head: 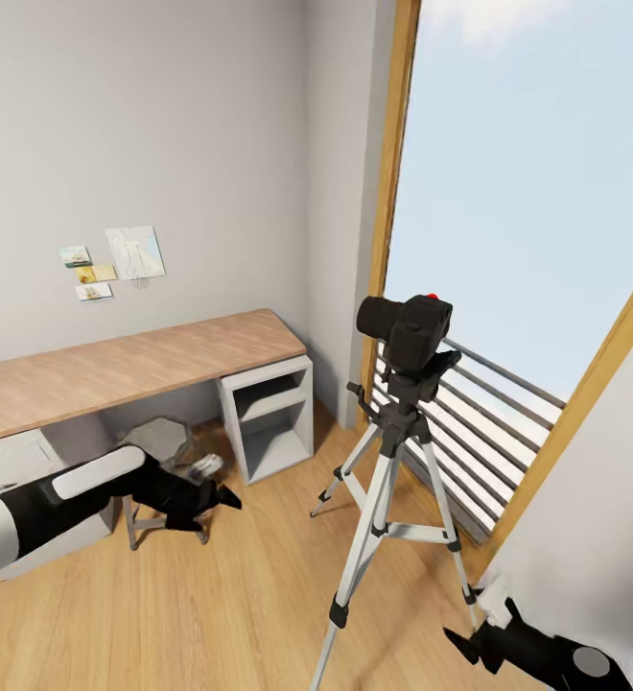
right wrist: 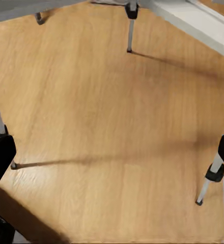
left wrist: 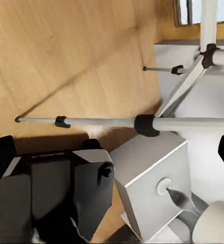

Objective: Attach the digital camera to the camera tripod in the bedroom.

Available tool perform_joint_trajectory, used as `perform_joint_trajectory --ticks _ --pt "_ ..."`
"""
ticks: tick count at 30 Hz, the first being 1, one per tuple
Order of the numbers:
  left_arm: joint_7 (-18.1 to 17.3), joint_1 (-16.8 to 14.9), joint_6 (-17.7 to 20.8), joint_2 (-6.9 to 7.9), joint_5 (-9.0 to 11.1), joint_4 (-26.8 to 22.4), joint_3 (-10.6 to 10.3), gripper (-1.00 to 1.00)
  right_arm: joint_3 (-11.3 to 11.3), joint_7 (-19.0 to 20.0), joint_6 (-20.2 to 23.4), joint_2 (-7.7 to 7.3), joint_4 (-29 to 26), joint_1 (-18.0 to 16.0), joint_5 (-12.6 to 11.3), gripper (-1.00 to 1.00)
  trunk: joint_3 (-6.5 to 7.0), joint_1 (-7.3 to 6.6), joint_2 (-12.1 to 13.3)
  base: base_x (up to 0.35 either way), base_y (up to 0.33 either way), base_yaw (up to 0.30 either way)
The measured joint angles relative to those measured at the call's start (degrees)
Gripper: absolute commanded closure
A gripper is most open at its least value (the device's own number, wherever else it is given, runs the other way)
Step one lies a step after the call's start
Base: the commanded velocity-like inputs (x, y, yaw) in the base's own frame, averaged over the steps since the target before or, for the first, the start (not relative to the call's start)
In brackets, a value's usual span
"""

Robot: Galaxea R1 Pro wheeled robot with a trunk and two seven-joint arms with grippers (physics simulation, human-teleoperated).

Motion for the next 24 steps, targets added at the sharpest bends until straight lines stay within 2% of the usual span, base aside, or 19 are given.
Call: perform_joint_trajectory --ticks 1,2,3,5,9,11,12,13,15,16,17,18,24 --pt "0.0 -0.16 -0.09 -0.01 0.09 0.0 0.02 -1.0 0.0 -0.03 0.0 0.0 0.05 -0.01 -0.03 -1.0 0.02 -0.01 -0.02 0.0 0.0 0.0" --pt "-0.05 1.93 -1.15 -0.13 -0.94 0.05 0.01 -1.0 0.01 -0.94 0.09 0.05 1.52 0.0 0.0 -1.0 0.0 -0.01 -0.02 0.0 0.0 0.0" --pt "-0.09 4.2 -2.32 -0.27 -1.78 0.11 0.01 -1.0 0.04 -1.88 0.17 0.1 3.08 0.0 0.0 -1.0 0.0 -0.01 -0.01 0.0 0.0 0.0" --pt "-0.19 11.08 -6.34 -0.97 -3.46 0.61 -0.03 -1.0 0.09 -4.56 0.33 0.16 8.05 0.0 0.04 -1.0 0.0 0.0 -0.01 0.0 0.0 0.0" --pt "-0.15 19.71 -11.97 -2.56 -4.43 2.82 -0.22 -1.0 0.28 -8.24 0.24 0.12 17.01 0.0 0.01 -1.0 0.0 -0.01 -0.02 0.0 0.0 0.0" --pt "-0.11 23.85 -14.23 -3.87 -4.66 4.67 -0.28 -1.0 0.55 -10.61 0.02 0.12 22.26 0.0 -0.04 -1.0 -0.01 -0.01 -0.02 0.0 0.0 0.0" --pt "-0.06 27.16 -16.5 -6.29 -4.84 8.12 -0.33 -1.0 0.91 -14.79 -0.34 0.02 28.64 0.01 -0.15 -1.0 0.02 0.0 -0.01 0.0 0.0 0.0" --pt "-0.05 30.04 -16.52 -6.38 -4.85 8.24 -0.38 -1.0 0.95 -14.93 -0.36 0.01 30.07 0.0 -0.18 -1.0 0.0 -0.01 -0.03 0.0 0.0 0.0" --pt "-0.01 32.59 -17.4 -8.25 -4.9 11.05 -0.41 -1.0 0.8 -18.06 -0.41 0.06 34.95 0.0 -0.28 -1.0 0.0 -0.01 -0.02 0.0 0.0 0.0" --pt "0.03 35.75 -18.41 -11.54 -4.88 16.44 -0.42 -1.0 0.64 -22.47 -0.66 0.16 41.11 0.02 -0.5 -1.0 0.0 0.0 -0.02 0.0 0.0 0.0" --pt "0.03 38.29 -18.78 -12.92 -4.87 18.8 -0.46 -1.0 0.63 -23.77 -0.76 0.19 43.59 0.04 -0.52 -1.0 -0.01 -0.01 -0.03 0.0 0.0 0.0" --pt "0.02 37.76 -18.82 -12.98 -4.89 18.88 -0.43 -1.0 0.6 -23.81 -0.76 0.19 43.66 0.02 -0.57 -1.0 0.01 0.0 -0.03 0.0 0.0 0.0" --pt "-0.12 42.72 -21.24 -21.07 -4.59 34.61 -0.52 -1.0 0.64 -27.27 -1.14 0.2 50.53 0.14 -0.63 -1.0 0.01 0.0 -0.03 0.0 0.0 -0.004"
